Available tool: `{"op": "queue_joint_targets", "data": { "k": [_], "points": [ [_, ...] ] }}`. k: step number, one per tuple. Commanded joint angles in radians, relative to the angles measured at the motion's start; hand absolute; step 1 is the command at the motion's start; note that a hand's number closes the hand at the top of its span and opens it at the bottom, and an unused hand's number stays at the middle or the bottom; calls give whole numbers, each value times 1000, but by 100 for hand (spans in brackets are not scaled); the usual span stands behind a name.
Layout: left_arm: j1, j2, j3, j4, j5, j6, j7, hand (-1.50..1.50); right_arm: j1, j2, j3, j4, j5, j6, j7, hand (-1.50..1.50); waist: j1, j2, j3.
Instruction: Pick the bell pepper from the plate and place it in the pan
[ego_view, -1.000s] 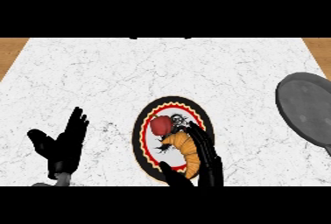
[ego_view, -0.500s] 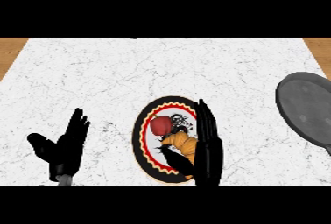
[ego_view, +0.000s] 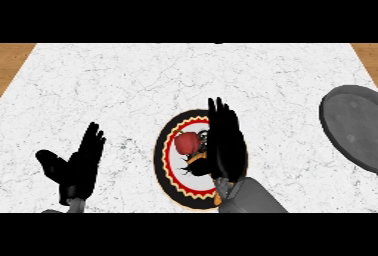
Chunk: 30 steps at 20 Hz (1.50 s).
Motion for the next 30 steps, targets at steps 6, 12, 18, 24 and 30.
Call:
{"op": "queue_joint_targets", "data": {
  "k": [6, 12, 18, 24, 30],
  "points": [
    [23, -33, -2, 38, -8, -20, -2, 0, -290, 1, 12, 88, -171, 313, 282, -150, 8, 6, -1],
    [12, -24, 20, 41, -8, -32, 18, 0, -285, 1, 10, 155, -365, 378, 268, -150, 4, 7, 0],
    [45, -27, 54, 59, -16, -79, 1, 0, -272, 1, 40, 172, -342, 286, 224, -150, -5, 6, 0],
    [83, -28, 40, -68, -49, -38, 76, 0, -248, 1, 56, 213, -320, 193, 159, -150, -1, 5, 1],
    [33, -95, 49, 52, -94, -49, 13, 0, -251, 1, 90, 241, -294, 173, 179, -150, -6, 6, 0]
  ]
}}
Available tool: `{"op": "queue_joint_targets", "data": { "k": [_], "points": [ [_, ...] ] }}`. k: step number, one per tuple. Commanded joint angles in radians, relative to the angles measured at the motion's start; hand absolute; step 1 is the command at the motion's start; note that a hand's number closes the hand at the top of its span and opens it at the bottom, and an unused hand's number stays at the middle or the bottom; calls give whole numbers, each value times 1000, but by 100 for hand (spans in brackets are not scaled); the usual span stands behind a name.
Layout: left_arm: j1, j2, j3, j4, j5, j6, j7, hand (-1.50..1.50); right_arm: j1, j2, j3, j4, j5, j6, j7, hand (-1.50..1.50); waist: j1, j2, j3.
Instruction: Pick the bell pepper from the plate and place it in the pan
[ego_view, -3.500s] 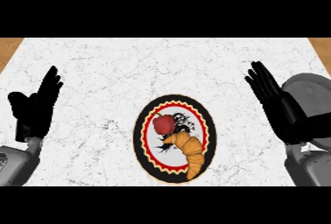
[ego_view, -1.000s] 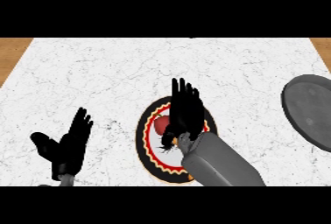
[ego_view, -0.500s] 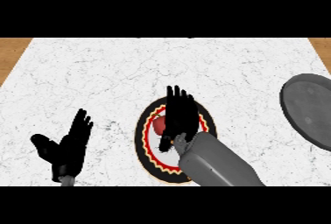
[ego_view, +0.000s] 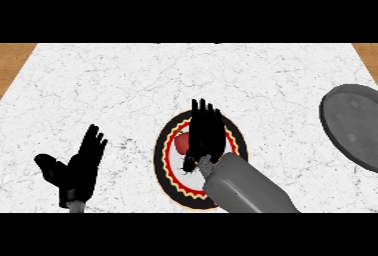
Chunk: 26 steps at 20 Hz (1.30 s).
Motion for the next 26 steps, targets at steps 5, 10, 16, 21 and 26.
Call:
{"op": "queue_joint_targets", "data": {
  "k": [5, 10, 16, 21, 26],
  "points": [
    [-33, -47, 10, 85, -23, -16, 15, 0, 22, 6, 1, 143, -46, -153, -78, 150, 2, 9, -7],
    [-23, 1, 62, 24, -18, -30, 82, 0, -19, 6, 47, 136, 27, -130, -146, 150, -1, 5, -7],
    [11, -21, 48, -27, -36, -38, 107, 0, -20, 6, 115, 213, 11, -225, -140, 150, 5, 6, -7],
    [6, -55, 43, 3, -63, 6, 97, 0, 169, -141, 96, -84, -14, -5, -147, 150, -37, -4, -7],
    [59, -57, 54, -42, -67, -12, 68, 0, 307, -341, 37, -298, -42, 62, -174, 150, -22, 0, -7]
  ]
}}
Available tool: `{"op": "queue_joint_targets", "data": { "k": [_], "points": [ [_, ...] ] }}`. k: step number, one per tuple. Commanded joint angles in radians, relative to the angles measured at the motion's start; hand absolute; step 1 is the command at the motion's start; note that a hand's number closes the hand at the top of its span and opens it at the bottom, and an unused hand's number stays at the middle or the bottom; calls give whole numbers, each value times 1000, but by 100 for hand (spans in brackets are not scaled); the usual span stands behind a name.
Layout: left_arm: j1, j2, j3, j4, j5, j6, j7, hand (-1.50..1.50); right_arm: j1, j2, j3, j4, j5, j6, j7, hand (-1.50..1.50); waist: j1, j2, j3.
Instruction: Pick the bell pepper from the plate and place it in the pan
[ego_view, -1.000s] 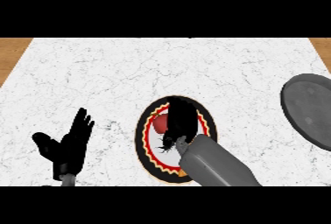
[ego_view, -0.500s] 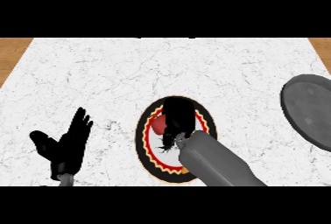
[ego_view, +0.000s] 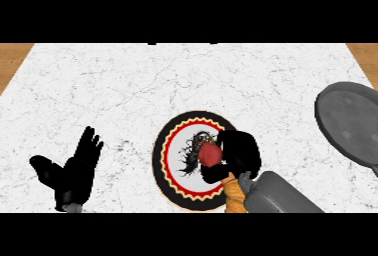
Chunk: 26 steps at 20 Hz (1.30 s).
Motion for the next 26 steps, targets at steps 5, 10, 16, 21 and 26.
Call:
{"op": "queue_joint_targets", "data": {
  "k": [5, 10, 16, 21, 26],
  "points": [
    [-23, -48, -3, 84, -18, 5, 10, 0, 71, -164, -1, -303, 167, 41, 73, 150, -3, 7, -7],
    [-12, -14, 22, 46, -3, -5, 30, 0, 28, -225, -68, -510, 365, -24, 214, 150, -27, -2, -7],
    [-10, -29, 16, 46, -16, -19, 17, 0, 82, -236, -201, -695, 409, 59, 280, 150, -1, 8, -6],
    [33, -20, 26, 42, -12, -58, 1, 0, 149, -287, -372, -745, 315, 98, 215, 150, 7, 10, -6],
    [-28, -90, -7, 81, -71, 1, -2, 0, 153, -243, -508, -637, 246, -6, 77, 150, 11, 12, -5]
  ]
}}
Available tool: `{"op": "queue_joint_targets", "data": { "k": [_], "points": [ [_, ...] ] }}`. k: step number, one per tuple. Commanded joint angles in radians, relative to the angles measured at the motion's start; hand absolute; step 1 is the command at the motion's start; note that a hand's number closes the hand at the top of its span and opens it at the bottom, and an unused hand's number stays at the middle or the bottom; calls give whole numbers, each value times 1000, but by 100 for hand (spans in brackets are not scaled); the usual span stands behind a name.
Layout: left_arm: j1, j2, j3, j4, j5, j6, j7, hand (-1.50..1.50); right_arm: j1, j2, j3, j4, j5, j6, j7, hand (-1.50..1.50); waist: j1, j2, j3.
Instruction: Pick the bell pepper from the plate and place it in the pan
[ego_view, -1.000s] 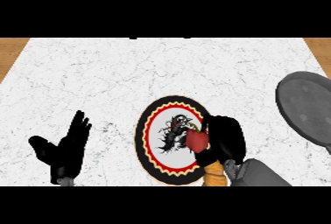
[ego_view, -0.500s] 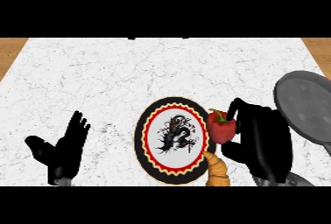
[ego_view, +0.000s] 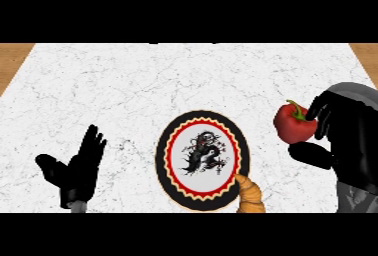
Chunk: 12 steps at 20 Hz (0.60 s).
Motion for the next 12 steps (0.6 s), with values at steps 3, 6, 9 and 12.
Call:
{"op": "queue_joint_targets", "data": {
  "k": [3, 6, 9, 12],
  "points": [
    [-32, -16, -3, 43, -9, 3, 48, 0, 42, -93, -272, 135, -168, -73, -206, 150, 0, 10, -5],
    [-22, -49, -9, 92, -29, 3, -10, 0, 30, -109, -319, 254, -137, -136, -297, 150, 2, 10, -6],
    [27, -23, -4, 42, -14, -34, 5, 0, 17, -79, -334, 450, -114, -232, -404, 150, 13, 11, -6],
    [-5, -20, 3, 39, -10, -29, 39, 0, -26, -161, -422, 608, -179, -231, -541, 150, 14, 12, -5]
  ]
}}
